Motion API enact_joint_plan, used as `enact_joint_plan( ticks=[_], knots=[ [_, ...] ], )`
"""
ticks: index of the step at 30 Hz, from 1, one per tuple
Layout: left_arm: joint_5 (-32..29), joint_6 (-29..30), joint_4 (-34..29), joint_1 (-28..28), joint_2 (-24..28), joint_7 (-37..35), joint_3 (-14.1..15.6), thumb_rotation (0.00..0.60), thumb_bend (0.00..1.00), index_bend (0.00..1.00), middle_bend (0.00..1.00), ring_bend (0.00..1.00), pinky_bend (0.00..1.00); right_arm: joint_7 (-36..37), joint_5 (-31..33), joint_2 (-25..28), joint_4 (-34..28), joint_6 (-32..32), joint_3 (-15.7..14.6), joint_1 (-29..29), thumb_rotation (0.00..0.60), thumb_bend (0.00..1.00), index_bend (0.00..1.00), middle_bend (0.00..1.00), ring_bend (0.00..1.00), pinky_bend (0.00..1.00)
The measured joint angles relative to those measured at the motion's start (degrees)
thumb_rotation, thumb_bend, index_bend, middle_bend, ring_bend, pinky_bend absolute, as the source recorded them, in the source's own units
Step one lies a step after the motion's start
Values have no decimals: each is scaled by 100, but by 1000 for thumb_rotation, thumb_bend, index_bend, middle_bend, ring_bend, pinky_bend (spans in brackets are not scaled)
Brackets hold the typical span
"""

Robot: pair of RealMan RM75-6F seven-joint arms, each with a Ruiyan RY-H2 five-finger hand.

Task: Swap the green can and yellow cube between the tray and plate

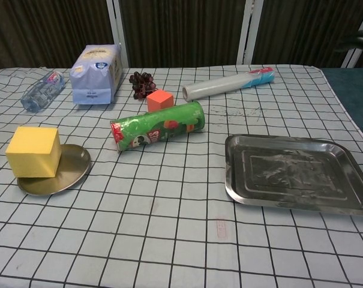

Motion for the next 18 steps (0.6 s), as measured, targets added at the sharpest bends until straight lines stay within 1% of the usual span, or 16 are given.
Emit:
enact_joint_plan(
  ticks=[4, 8, 11, 14, 18],
  knots=[
    [-84, -287, -301, -209, 23, 294, -48, 600, 324, 0, 0, 0, 74, -175, 153, 139, -8, 380, -118, -568, 600, 26, 0, 0, 0, 0],
    [-146, -557, -541, -451, -10, 670, -103, 600, 317, 0, 0, 0, 62, 133, 132, 148, 171, 888, -133, -1000, 600, 22, 0, 0, 0, 0],
    [-226, -774, -690, -624, -74, 969, -133, 600, 317, 0, 0, 0, 61, 478, -26, 96, 433, 1161, -112, -1219, 600, 21, 0, 0, 0, 0],
    [-400, -1031, -805, -806, -173, 1292, -165, 600, 317, 0, 0, 0, 61, 756, -236, 62, 613, 1255, -90, -1342, 600, 21, 0, 0, 0, 0],
    [-732, -1392, -911, -1070, -350, 1623, -211, 600, 317, 0, 0, 0, 61, 989, -383, 62, 684, 1303, -25, -1431, 600, 21, 0, 0, 0, 0]
  ],
)
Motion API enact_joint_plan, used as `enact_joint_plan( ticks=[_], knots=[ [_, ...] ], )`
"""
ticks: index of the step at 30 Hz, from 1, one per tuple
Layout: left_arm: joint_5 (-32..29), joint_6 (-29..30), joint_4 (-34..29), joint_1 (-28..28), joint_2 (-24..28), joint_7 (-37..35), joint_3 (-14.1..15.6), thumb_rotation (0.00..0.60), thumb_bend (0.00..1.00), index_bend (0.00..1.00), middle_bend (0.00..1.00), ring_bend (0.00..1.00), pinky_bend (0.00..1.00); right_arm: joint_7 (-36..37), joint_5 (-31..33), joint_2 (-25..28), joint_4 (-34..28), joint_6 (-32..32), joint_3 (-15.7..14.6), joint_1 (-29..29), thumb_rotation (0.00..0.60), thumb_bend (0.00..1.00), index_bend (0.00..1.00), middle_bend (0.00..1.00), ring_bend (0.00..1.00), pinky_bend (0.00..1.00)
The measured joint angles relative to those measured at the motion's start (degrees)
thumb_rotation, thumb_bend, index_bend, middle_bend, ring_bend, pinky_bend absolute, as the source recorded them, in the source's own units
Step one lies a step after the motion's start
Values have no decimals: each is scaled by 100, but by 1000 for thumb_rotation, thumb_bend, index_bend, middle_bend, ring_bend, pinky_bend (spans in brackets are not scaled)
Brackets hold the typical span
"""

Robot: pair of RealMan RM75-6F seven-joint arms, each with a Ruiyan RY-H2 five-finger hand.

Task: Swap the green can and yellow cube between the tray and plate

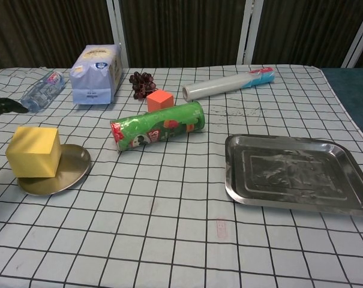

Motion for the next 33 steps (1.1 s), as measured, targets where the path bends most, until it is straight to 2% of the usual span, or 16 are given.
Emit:
enact_joint_plan(
  ticks=[10, 23, 25, 28, 30, 33],
  knots=[
    [-603, -498, 108, -609, -528, 527, -135, 600, 317, 0, 0, 0, 54, 243, -223, 27, 70, -42, 127, -113, 600, 21, 0, 0, 0, 0],
    [-1128, -560, 941, -964, -1014, 711, -209, 600, 315, 0, 2, 1, 66, 396, -422, 74, 104, -183, 217, -184, 600, 20, 0, 0, 0, 0],
    [-1160, -553, 1094, -984, -1078, 687, -194, 600, 320, 0, 40, 40, 113, 404, -440, 74, 111, -201, 237, -188, 600, 20, 0, 0, 0, 0],
    [-1149, -489, 1280, -998, -1169, 578, -168, 600, 335, 0, 174, 181, 249, 407, -446, 64, 121, -241, 260, -197, 600, 20, 0, 0, 0, 0],
    [-1022, -410, 1353, -997, -1208, 468, -145, 600, 353, 3, 265, 280, 350, 409, -446, 62, 122, -272, 280, -200, 600, 20, 0, 0, 0, 0],
    [-740, -251, 1458, -987, -1263, 295, -107, 600, 372, 36, 341, 360, 446, 403, -441, 56, 123, -295, 302, -207, 600, 20, 0, 0, 0, 0]
  ],
)
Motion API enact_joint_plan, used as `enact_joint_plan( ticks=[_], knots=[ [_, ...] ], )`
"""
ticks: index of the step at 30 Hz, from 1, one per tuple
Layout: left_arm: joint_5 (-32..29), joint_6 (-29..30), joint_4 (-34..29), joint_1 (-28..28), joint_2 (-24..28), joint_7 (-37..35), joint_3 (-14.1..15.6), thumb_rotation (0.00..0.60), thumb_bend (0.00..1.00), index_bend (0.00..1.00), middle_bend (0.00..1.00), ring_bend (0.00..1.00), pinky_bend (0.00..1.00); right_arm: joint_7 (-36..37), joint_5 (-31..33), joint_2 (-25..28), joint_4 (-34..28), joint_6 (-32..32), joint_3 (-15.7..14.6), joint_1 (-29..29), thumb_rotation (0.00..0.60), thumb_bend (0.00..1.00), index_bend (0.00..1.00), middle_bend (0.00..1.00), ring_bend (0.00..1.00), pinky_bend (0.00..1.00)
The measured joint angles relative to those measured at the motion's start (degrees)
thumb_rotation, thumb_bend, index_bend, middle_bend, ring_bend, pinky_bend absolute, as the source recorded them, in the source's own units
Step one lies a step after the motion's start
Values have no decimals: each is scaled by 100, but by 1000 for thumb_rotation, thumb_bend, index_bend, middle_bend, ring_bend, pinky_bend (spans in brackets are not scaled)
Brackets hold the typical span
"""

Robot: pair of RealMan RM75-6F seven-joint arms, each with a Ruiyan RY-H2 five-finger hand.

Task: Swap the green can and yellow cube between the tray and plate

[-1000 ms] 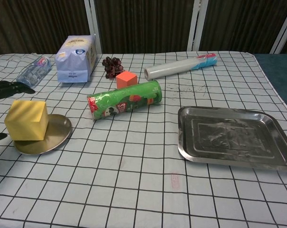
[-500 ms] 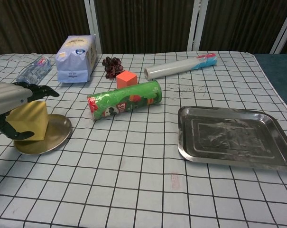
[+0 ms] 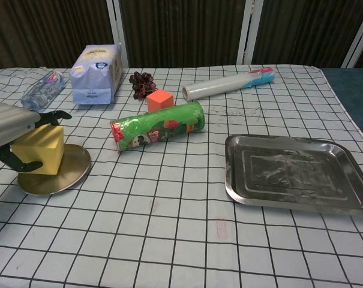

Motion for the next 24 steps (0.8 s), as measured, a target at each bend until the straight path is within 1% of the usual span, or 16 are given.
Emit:
enact_joint_plan(
  ticks=[3, 4, 8, 11, 17, 20, 24],
  knots=[
    [270, 152, 63, 9, -43, -134, 47, 600, 390, 105, 418, 444, 555, 8, -20, 1, -5, -9, 8, -8, 600, 20, 0, 0, 0, 0],
    [379, 205, 63, 11, -55, -162, 69, 600, 392, 120, 429, 457, 571, 18, -35, 2, -6, -6, 12, -12, 600, 20, 0, 0, 0, 0],
    [923, 445, -67, 8, -129, -265, 185, 600, 392, 148, 437, 465, 587, 101, -95, 29, -31, 3, 12, -34, 600, 20, 0, 0, 0, 0],
    [1144, 521, -268, -47, -266, -197, 222, 600, 392, 148, 437, 465, 590, 167, -147, 58, -53, 31, 11, -53, 600, 20, 0, 0, 0, 0],
    [1074, 467, -494, -201, -823, 187, 134, 600, 391, 148, 435, 465, 594, 292, -268, 148, -94, 71, -20, -91, 600, 20, 0, 0, 0, 0],
    [863, 402, -610, -277, -1167, 534, 75, 600, 392, 148, 431, 465, 594, 352, -305, 207, -112, 61, -45, -102, 600, 20, 0, 0, 0, 0],
    [576, 340, -688, -320, -1369, 872, 54, 600, 392, 147, 416, 451, 593, 463, -388, 295, -156, 80, -78, -121, 600, 20, 0, 0, 0, 0]
  ],
)
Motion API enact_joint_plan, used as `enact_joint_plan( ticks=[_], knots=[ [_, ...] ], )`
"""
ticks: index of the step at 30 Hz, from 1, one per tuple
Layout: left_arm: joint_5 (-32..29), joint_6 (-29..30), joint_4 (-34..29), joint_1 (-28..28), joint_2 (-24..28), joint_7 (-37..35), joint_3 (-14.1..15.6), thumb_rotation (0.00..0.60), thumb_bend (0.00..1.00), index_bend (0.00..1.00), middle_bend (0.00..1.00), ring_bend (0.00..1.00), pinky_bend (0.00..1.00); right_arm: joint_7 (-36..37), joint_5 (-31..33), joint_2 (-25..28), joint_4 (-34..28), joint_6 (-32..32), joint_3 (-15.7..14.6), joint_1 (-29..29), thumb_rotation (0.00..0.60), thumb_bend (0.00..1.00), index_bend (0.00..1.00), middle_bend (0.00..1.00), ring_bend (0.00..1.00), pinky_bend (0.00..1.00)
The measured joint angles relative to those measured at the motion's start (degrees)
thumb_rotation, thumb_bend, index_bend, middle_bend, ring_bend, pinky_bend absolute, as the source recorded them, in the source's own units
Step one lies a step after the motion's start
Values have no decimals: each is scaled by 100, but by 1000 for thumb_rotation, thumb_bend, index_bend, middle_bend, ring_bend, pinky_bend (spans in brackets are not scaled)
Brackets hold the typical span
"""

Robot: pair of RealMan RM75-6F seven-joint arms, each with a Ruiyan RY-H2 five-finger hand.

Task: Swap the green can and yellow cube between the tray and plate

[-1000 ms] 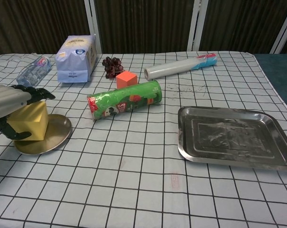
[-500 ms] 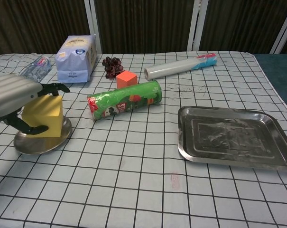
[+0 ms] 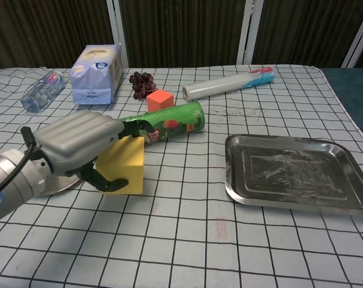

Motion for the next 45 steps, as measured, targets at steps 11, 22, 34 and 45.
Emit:
enact_joint_plan(
  ticks=[11, 22, 34, 45],
  knots=[
    [-897, -58, -452, 0, -115, 605, -4, 600, 389, 0, 0, 0, 209, 151, -81, 50, 38, 50, 15, -24, 600, 20, 0, 0, 0, 0],
    [-1445, 155, -1488, 6, 448, 866, -25, 600, 375, 0, 0, 0, 128, 269, -172, 7, 125, 227, 67, -74, 600, 20, 0, 0, 0, 0],
    [-1425, 291, -1186, -596, 531, 1018, -765, 600, 364, 0, 0, 0, 131, 320, -399, -22, 217, 362, -3, -116, 600, 20, 0, 0, 0, 0],
    [-2459, -414, 783, -1647, -482, 1129, -1260, 600, 365, 0, 0, 0, 125, 343, -430, 14, 199, 313, -23, -100, 600, 20, 0, 0, 0, 0]
  ],
)
